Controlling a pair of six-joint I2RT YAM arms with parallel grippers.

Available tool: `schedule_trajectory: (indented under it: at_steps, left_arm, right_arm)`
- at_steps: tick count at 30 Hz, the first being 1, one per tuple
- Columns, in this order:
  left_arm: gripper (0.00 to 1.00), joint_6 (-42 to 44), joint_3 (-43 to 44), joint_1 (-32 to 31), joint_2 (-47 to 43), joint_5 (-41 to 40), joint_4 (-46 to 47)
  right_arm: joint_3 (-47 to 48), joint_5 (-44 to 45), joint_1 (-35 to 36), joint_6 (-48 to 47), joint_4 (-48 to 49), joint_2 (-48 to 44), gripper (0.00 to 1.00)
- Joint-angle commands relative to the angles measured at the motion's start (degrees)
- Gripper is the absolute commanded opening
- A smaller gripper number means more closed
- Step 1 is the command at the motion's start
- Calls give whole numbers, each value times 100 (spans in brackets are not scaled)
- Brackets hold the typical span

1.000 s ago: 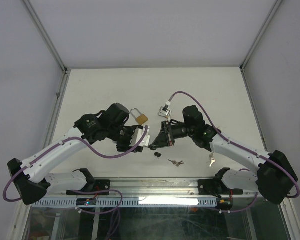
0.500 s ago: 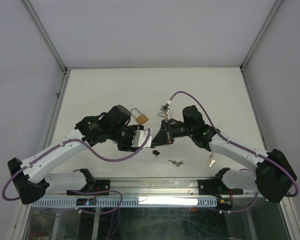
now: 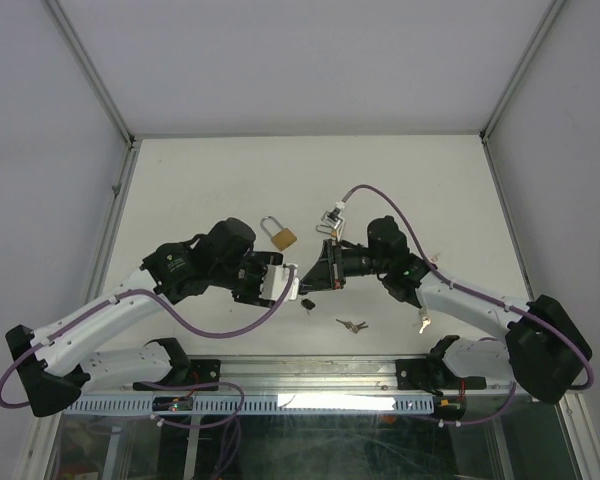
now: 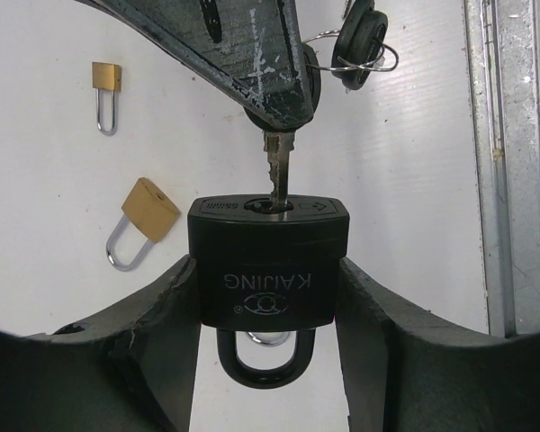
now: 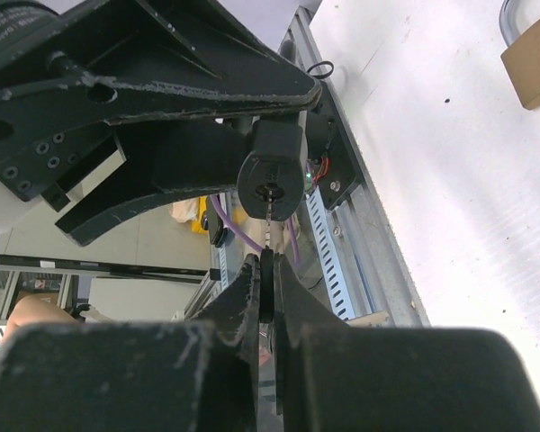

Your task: Unlock with the key

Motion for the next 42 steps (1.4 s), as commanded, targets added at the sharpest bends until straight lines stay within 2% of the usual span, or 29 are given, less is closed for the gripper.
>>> schedule_trajectory:
  at_steps: [1, 3, 6, 8, 10, 11, 12, 14, 18, 22, 28, 37, 42]
  left_arm:
    - [0, 213, -157, -409, -279, 313, 1401]
    - [0, 347, -355, -491, -453, 282, 1643]
    - [0, 599, -605, -598, -659, 190, 2010]
    - [0, 796, -771, -711, -745, -99, 2243]
    - [0, 1004, -865, -765, -794, -339, 2402]
    - [0, 1108, -917, -783, -826, -464, 2465]
    - [0, 1188, -973, -807, -848, -579, 2541]
    - [0, 1273, -1100, -847, -916, -771, 2729]
    - [0, 1335, -1285, -969, -984, -918, 2974]
    - [0, 1246, -1254, -1051, -924, -914, 2942]
    - [0, 1242, -1176, -1070, -765, -913, 2345]
    - [0, 1308, -1215, -1071, -517, -1360, 2300]
    - [0, 1386, -1352, -1077, -483, -1410, 2300]
  right_arm:
    - [308, 409, 226, -65, 661, -260, 0]
    - [323, 409, 271, -65, 174, -489, 0]
    - [324, 409, 269, -65, -44, -568, 0]
    - [291, 409, 273, -65, 13, -573, 0]
    - [310, 409, 274, -65, -364, -681, 0]
    - [382, 1052, 271, -2067, -802, -779, 0]
    - [455, 1415, 267, -2536, -1214, -860, 0]
    - [429, 1812, 297, -2804, -1496, -1026, 0]
    - [190, 1851, 336, -2815, -1002, -1299, 0]
    - [225, 1851, 333, -2815, -967, -1349, 0]
    - [239, 1950, 282, -2759, -1122, -1520, 0]
    - [37, 1803, -81, -2608, -1058, -1538, 0]
    - [-161, 1094, -472, -1946, -661, -1355, 0]
